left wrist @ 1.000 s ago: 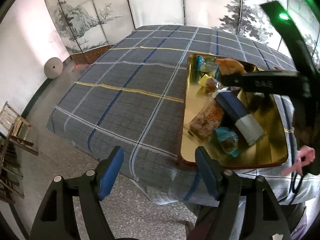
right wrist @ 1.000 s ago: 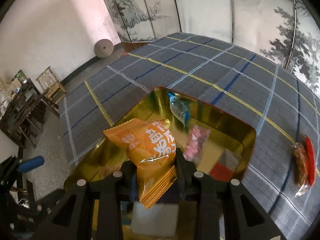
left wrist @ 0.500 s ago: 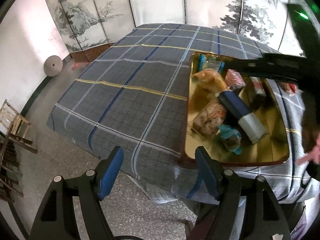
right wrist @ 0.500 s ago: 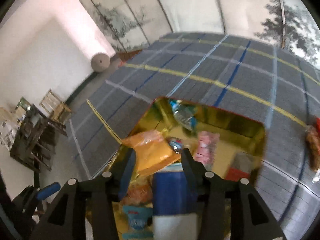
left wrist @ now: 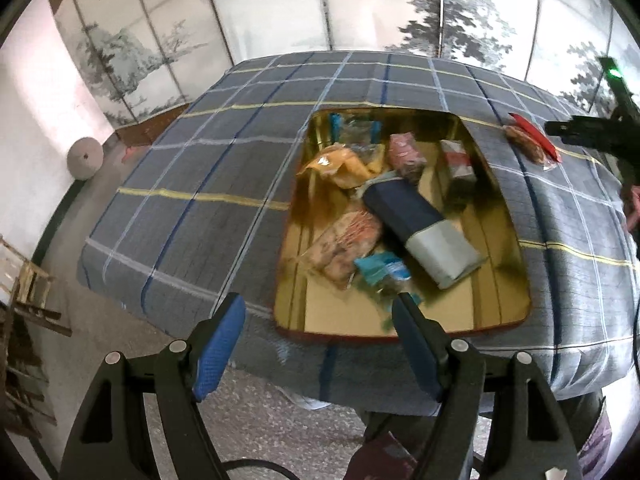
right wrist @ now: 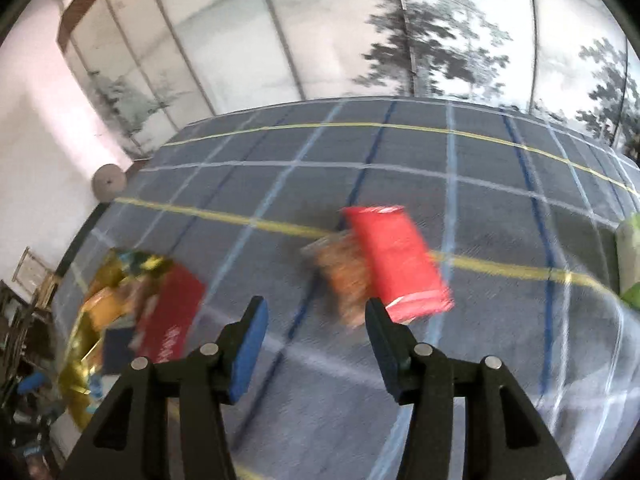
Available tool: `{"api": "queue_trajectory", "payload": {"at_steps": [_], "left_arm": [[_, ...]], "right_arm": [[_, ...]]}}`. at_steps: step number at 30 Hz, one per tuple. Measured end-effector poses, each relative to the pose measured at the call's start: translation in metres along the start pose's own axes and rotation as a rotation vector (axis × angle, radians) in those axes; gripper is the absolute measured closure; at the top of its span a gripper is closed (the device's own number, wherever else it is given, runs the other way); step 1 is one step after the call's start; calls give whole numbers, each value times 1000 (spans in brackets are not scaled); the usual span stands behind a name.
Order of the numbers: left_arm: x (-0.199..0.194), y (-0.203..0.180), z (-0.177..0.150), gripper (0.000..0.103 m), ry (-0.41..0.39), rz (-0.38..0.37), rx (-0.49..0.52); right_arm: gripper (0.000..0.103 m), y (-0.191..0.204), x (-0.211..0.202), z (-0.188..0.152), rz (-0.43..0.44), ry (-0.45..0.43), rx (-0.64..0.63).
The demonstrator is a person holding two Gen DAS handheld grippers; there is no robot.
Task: Organize snacks
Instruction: 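Move the right tool to the red packet and close on it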
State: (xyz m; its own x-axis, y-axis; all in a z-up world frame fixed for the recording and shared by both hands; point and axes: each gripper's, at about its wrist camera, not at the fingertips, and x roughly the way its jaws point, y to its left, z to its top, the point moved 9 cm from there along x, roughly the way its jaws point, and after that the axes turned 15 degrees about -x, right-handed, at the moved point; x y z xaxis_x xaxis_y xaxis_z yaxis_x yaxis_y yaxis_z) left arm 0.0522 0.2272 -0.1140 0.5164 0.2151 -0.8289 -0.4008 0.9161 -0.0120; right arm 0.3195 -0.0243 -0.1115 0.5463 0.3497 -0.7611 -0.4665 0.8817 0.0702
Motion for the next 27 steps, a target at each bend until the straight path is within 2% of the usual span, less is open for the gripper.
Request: {"api": "queue_trajectory", "payload": {"at_steps": [3, 10, 13, 15, 19, 21, 23, 25, 27], "left_arm": [[-1, -9, 6, 31, -5, 0, 13], [1, -39, 19, 31, -1, -23, 50], [3, -58, 23, 31, -1, -32, 77], [3, -71, 25, 31, 1, -40, 89], [0, -97, 32, 31, 6, -60, 109], [-1, -105, 35, 31, 2, -65, 114], [-4, -118, 39, 31, -8, -66, 129], [-5, -127, 39, 30, -12, -69, 143], [-4, -139, 37, 30, 0, -85, 160]], "right_arm": [[50, -21, 25, 7, -53, 63, -29], [49, -55, 63, 25, -28, 122, -27], [44, -65, 79, 22, 45, 160, 5], [43, -69, 85, 23, 91, 152, 16], [44, -64, 85, 21, 84, 139, -30], [55, -58, 81, 16, 104, 139, -42], [57, -58, 71, 8, 106, 139, -50], [57, -63, 47, -5, 63, 106, -83], [57, -72, 17, -27, 60, 79, -71]]}}
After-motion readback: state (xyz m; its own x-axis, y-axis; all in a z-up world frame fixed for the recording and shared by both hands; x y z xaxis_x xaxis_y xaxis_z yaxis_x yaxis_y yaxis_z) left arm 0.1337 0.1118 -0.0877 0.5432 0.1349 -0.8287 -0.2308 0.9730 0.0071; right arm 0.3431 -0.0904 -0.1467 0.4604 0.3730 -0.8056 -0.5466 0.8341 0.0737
